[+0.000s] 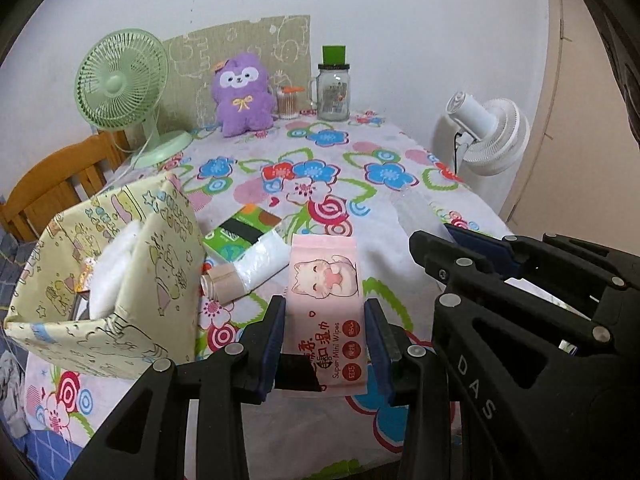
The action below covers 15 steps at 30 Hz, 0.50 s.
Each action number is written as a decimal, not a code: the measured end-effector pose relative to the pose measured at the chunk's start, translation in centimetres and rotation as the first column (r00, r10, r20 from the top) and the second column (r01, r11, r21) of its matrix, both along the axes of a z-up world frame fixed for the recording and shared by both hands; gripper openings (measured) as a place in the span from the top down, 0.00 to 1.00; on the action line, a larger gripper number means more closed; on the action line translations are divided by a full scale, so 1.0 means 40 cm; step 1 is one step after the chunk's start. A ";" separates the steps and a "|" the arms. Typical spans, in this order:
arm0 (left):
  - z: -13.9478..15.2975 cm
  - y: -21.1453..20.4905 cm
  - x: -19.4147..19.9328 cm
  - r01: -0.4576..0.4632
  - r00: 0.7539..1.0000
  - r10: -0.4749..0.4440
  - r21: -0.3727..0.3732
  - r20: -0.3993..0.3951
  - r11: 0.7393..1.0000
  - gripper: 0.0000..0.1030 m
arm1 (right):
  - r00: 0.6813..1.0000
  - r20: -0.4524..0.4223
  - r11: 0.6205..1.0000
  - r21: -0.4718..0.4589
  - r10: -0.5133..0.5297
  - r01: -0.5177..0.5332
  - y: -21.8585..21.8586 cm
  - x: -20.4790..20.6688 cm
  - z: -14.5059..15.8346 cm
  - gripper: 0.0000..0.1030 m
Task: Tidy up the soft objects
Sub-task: 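Carry the wipes pack with the left tool while the right tool carries the straws over the box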
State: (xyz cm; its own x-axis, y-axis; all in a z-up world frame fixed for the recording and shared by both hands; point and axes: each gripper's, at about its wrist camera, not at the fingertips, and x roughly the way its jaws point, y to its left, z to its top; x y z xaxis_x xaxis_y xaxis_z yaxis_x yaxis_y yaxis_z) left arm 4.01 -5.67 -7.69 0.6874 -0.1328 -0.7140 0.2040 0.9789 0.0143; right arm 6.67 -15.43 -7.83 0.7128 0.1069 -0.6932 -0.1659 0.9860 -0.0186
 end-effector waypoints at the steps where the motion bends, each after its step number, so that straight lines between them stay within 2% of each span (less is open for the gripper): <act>1: 0.005 0.000 -0.004 0.002 1.000 -0.002 0.000 0.006 1.000 0.61 | 1.000 0.005 1.000 0.001 -0.002 0.002 -0.001 -0.005 0.006 0.85; 15: 0.085 0.000 -0.028 0.027 0.997 -0.027 0.003 0.071 1.000 0.61 | 0.998 0.055 0.999 0.022 -0.025 0.024 0.001 -0.037 0.087 0.85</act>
